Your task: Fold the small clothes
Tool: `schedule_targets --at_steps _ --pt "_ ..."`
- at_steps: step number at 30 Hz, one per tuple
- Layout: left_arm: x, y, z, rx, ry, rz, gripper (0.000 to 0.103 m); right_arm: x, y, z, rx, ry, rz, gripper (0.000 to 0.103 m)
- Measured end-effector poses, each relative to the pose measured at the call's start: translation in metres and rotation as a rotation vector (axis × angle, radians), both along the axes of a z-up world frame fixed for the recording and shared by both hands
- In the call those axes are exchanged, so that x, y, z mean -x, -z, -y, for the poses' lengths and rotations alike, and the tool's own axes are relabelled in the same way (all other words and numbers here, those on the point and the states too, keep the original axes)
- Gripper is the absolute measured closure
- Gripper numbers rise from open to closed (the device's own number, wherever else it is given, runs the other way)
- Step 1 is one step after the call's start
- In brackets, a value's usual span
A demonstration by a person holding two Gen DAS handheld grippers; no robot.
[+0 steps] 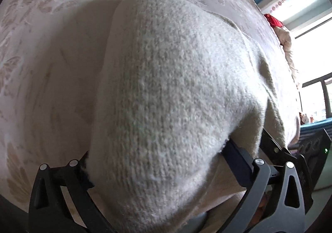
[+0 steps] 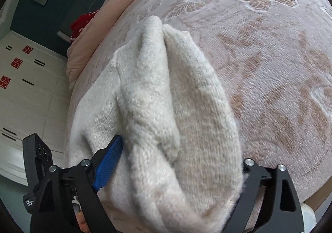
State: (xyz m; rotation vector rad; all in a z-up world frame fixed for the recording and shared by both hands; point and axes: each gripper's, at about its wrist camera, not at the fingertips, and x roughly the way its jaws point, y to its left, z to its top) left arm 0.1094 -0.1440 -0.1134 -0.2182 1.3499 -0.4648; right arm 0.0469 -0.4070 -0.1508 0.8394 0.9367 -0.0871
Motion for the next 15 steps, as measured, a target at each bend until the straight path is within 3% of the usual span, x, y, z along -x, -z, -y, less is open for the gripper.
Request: schedule_targets --at_steps 2,4,11,15 --pt "0.001 -0.008 -0.004 0.025 0.01 0.003 0.03 -0.001 -0.005 0.0 -0.034 -0.011 0.008 0.06" --pt "0.004 -0.019 -0.012 0.063 0.02 0.009 0.05 0.002 -0.016 0.0 -0.052 -0.005 0.016 0.065" --pt "0.034 -0.067 -0.052 0.175 0.056 0.025 0.057 0.039 -0.07 -0.023 -0.07 -0.03 0.064 0.067" --pt "0.072 -0.068 -0.077 0.156 0.084 -0.033 0.056 0.077 -0.066 -0.048 -0.123 -0.058 -0.028 0.067"
